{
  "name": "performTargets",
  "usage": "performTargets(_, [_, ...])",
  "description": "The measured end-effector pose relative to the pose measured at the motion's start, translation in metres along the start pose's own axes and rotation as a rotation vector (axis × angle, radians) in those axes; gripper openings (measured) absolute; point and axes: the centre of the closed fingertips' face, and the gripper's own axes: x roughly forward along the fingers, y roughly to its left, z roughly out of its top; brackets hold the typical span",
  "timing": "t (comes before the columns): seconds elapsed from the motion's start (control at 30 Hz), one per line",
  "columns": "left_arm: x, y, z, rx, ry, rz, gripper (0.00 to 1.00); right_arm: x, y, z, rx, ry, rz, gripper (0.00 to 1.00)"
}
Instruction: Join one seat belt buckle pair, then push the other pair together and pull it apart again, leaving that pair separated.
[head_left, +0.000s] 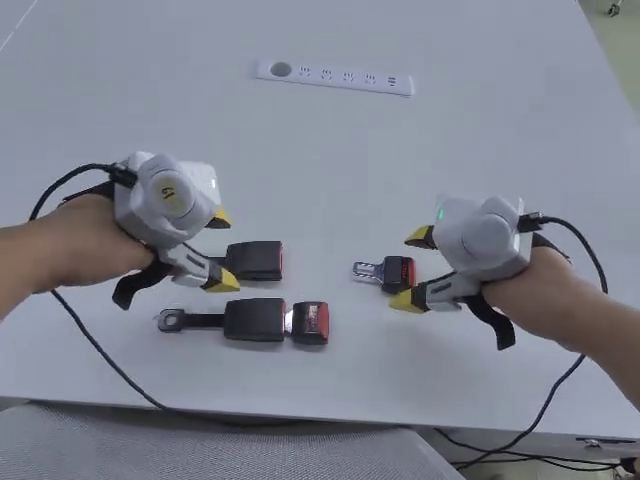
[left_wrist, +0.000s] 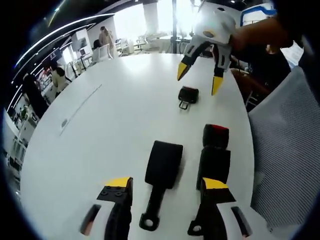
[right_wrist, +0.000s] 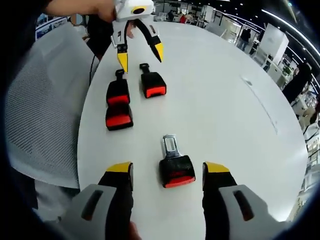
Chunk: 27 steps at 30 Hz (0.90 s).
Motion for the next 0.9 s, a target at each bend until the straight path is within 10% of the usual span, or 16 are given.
performTargets(0.33, [-0.060,-0.017,-0.047,-0.090,0.007,0.100,0.81,-0.029,0.032,0.004,0.104,-0.080,-0.066,0.66])
performTargets(0.9, [-0.093,-0.036,-0.068,-0.251,-0.058,0.205,1.00,-0.051,0.051,0.005,0.275,-0.156,-0.167,0.97])
